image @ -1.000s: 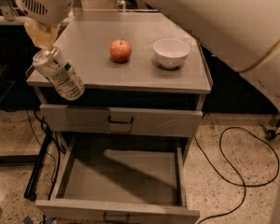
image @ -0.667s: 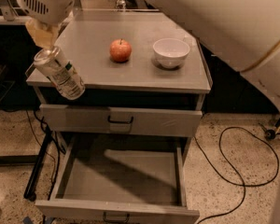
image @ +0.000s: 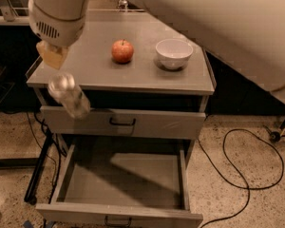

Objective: Place 7up can into middle drawer

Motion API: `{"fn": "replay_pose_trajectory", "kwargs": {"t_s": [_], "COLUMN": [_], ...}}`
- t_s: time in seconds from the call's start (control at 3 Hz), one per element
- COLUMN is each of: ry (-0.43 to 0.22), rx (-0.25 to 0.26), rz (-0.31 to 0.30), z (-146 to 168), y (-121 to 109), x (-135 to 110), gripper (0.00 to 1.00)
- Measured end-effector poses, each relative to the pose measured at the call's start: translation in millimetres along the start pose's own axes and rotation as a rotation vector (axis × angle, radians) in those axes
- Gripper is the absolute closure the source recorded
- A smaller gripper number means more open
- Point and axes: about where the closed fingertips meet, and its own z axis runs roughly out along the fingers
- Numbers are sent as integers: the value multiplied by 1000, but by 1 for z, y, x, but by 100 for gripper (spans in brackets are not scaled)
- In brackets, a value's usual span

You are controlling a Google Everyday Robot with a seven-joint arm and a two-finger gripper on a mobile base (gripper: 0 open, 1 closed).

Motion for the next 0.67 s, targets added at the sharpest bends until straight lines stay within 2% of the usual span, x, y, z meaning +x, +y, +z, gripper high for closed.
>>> {"fn": "replay_pose_trajectory", "kwargs": {"t_s": [0.67], "ry": [-9], "rx": [-64], "rz": [73], "z": [50], "y": [35], "x": [42], "gripper": [100]}}
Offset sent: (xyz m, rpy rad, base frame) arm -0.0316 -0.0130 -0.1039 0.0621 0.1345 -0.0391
